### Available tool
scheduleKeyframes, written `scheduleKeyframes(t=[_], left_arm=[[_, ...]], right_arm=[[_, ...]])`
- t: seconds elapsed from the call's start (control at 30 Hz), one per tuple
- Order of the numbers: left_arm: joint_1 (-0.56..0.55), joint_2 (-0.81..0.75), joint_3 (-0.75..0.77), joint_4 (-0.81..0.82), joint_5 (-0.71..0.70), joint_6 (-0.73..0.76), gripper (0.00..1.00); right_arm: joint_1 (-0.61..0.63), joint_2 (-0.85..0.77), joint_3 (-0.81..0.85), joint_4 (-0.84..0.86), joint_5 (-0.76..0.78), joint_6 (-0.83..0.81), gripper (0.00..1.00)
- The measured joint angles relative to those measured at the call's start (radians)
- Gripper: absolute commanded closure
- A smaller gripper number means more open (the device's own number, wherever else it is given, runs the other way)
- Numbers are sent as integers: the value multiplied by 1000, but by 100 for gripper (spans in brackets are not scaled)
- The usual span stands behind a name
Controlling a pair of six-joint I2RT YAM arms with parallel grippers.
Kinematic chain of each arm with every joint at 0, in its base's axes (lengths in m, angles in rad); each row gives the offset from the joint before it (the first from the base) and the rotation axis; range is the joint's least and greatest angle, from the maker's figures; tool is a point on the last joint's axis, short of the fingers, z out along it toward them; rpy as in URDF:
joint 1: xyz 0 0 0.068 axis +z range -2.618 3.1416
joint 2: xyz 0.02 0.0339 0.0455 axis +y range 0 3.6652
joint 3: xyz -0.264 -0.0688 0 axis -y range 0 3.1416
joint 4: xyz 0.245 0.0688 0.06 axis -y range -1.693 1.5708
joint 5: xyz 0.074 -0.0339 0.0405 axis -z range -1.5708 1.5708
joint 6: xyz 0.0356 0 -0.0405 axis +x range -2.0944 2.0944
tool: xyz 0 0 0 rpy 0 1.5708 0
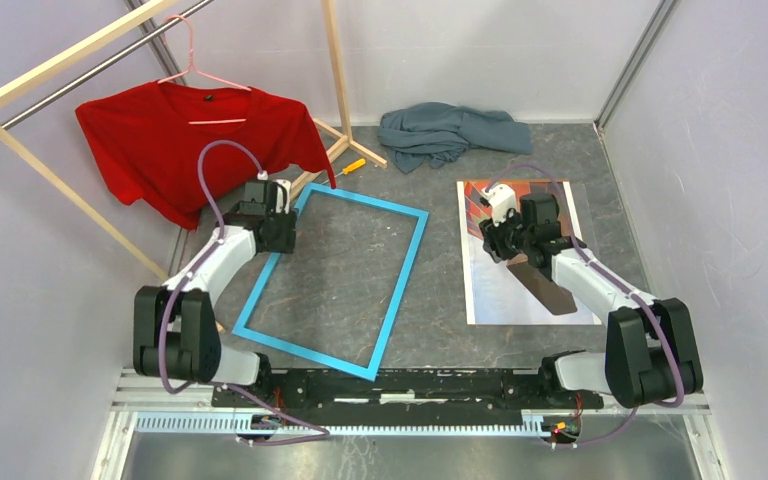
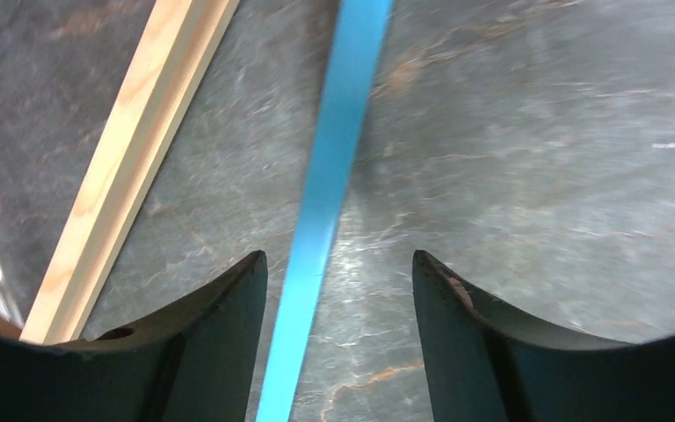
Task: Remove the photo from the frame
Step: Place the photo frame item at the center of the board, then adjust the photo frame item at the center of the board.
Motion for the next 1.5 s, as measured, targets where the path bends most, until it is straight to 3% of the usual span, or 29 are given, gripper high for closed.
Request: scheduleKeyframes(t=[0.07, 0.23, 0.43, 0.6, 0.77, 1.07, 1.3, 1.37, 1.4, 1.5], left_arm=[[-2, -43, 13, 0, 85, 32, 13], [-82, -117, 45, -4, 250, 130, 9], [-399, -84, 80, -7, 269, 204, 10], [-573, 129, 193, -3, 233, 208, 9], [-641, 288, 284, -14, 233, 180, 9], [-657, 459, 437, -17, 288, 98, 13], [-678, 553, 499, -39, 287, 47, 24], [-678, 577, 521, -45, 283, 39, 33], [-678, 587, 532, -52, 275, 33, 42], [-678, 610, 566, -58, 262, 10, 51]], right_arm=[[-4, 0, 0, 0, 0, 0, 50], [-16, -5, 0, -2, 0, -5, 50], [-77, -58, 0, -8, 3, -6, 49], [-166, -150, 0, -7, 19, -7, 49], [-214, -222, 0, 3, 48, -15, 49], [-258, -251, -17, 15, 74, -26, 49], [-259, -251, -18, 15, 76, -32, 49], [-259, -252, -18, 15, 76, -34, 49], [-259, -253, -18, 15, 77, -34, 49], [-259, -264, -19, 16, 76, -34, 49]])
